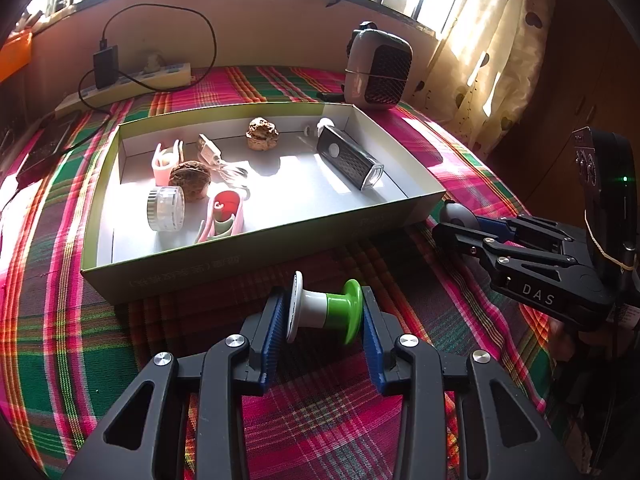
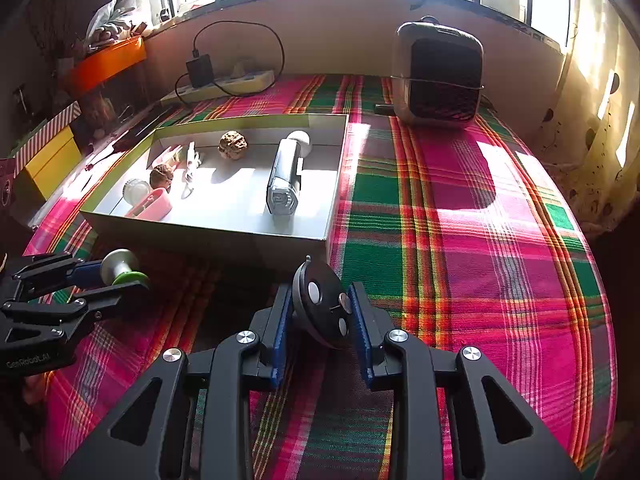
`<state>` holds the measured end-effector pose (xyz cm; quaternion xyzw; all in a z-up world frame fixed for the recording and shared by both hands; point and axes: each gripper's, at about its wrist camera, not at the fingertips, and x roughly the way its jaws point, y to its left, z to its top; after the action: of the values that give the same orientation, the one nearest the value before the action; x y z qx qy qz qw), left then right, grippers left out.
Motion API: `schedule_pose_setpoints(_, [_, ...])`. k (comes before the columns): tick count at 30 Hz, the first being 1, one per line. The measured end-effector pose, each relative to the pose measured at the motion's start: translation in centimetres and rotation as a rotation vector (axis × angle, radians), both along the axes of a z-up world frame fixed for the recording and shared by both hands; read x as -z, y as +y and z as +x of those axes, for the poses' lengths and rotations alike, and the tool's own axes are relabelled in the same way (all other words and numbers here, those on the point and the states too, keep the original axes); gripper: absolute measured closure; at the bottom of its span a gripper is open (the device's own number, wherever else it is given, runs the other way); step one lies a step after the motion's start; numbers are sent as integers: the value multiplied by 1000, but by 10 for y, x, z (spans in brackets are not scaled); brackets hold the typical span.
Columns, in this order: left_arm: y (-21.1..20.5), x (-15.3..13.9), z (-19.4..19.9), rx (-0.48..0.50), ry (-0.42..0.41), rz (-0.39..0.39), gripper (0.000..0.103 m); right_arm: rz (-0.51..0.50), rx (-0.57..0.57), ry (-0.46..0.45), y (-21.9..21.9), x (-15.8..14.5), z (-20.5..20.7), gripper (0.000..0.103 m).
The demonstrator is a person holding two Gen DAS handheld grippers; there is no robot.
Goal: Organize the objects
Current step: 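Lift the spool and black holder with both tools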
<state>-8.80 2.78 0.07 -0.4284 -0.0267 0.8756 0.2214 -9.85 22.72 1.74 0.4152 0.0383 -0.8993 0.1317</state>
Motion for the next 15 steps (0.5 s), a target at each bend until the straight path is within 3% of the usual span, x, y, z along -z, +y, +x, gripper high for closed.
schedule_pose_setpoints(15, [0, 0, 0, -9, 0, -2, 70, 2, 4, -2, 1, -1, 2, 74])
